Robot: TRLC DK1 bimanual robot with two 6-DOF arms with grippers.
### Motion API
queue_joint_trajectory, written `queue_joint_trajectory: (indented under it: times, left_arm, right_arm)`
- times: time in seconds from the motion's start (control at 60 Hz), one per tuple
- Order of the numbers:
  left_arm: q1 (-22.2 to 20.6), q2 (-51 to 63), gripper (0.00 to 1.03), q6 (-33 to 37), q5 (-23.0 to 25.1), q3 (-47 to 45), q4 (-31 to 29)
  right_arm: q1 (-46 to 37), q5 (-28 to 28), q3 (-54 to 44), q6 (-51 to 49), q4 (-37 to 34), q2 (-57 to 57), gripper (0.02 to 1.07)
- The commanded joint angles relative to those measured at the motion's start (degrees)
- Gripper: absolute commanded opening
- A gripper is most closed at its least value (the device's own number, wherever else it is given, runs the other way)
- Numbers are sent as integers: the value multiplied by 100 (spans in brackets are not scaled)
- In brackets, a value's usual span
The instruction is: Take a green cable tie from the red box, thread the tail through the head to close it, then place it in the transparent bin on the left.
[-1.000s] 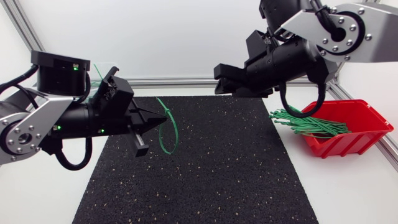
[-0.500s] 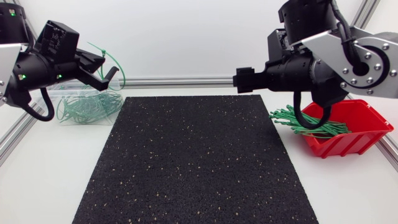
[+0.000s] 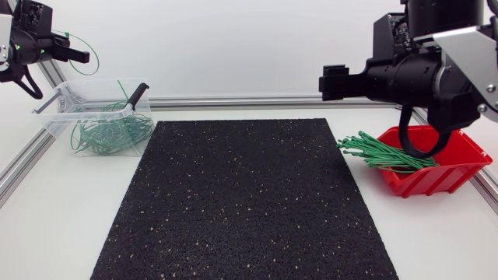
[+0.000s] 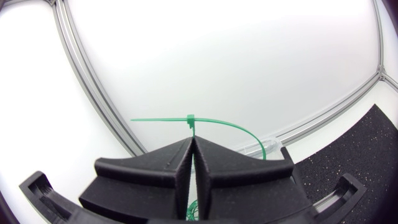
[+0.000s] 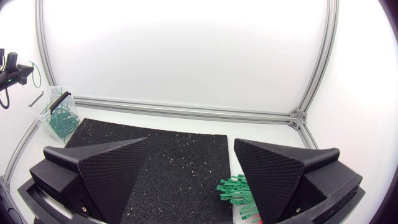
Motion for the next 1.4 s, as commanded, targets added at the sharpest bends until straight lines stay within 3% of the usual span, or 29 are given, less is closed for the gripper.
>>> queue_joint_trajectory:
  times: [0.0, 0.117, 0.35, 0.45, 0.467, 0.483, 0.517, 0.533, 0.767, 0.933, 1.083, 1.217, 1.383]
  left_arm:
    - [115, 625, 4, -72, -158, 819, -548]
    - [177, 1381, 3, -204, -185, 2023, -2016]
    - [195, 1917, 4, -406, -228, 3104, -3106]
    - [151, 1943, 28, -397, -387, 3139, -3308]
    - [133, 1943, 52, -406, -387, 3157, -3466]
    - [133, 1943, 57, -406, -395, 3157, -3493]
    - [115, 1926, 100, -406, -413, 3157, -3607]
    - [115, 1926, 103, -406, -422, 3148, -3624]
    - [71, 1908, 100, -555, -686, 3368, -4143]
    - [10, 1855, 100, -854, -686, 3693, -4908]
    - [-69, 1398, 100, -1461, -360, 3500, -5321]
    - [-148, 880, 100, -1513, 105, 2867, -5233]
    - [-430, -193, 100, -1663, 105, 1329, -3950]
  right_arm:
    - [-40, 73, -200, -102, 14, -115, 102]
    - [-31, 82, -297, -102, 5, -220, 102]
    - [-23, 82, -350, -102, -48, -370, 102]
    - [-14, 82, -341, -102, -101, -422, 102]
    - [-14, 82, -350, -102, -109, -449, 102]
    - [-14, 82, -350, -102, -109, -458, 102]
    - [-14, 82, -358, -102, -109, -466, 102]
    - [-14, 82, -358, -102, -109, -475, 102]
    - [-14, 82, -394, -111, -189, -598, 102]
    - [-58, 82, -367, -172, -268, -704, 102]
    - [-234, 82, -367, -339, -294, -880, 102]
    - [-401, 82, -411, -462, -303, -1011, 102]
    - [-840, -85, -622, -594, -215, -1196, 102]
